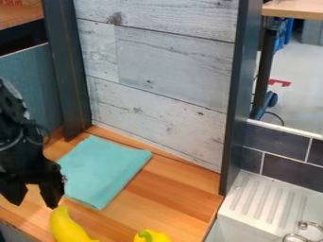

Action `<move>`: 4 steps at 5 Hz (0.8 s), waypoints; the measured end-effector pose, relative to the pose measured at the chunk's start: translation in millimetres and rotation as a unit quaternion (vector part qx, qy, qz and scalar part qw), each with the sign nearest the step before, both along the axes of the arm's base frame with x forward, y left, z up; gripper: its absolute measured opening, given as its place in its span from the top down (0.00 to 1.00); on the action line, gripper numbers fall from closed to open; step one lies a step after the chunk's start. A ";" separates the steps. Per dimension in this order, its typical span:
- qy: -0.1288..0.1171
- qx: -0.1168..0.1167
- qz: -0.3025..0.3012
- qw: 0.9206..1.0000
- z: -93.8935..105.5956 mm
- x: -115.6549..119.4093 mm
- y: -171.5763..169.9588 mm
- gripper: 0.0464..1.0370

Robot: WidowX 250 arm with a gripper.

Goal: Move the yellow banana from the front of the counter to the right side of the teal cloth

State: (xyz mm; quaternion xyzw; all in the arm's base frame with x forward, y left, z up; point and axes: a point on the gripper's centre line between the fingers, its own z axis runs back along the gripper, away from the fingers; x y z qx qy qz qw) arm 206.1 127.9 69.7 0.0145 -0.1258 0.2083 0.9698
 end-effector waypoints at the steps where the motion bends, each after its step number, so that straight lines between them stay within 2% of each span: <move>1: 0.016 0.001 0.022 1.000 -6.5 3.7 -1.4 0.04; 2: 0.018 0.002 0.053 0.998 -6.9 12.0 -1.8 0.04; 3: 0.018 -0.007 0.090 0.996 -12.6 13.5 -1.6 0.04; 4: 0.031 -0.013 0.113 0.993 -19.5 14.3 -6.3 0.04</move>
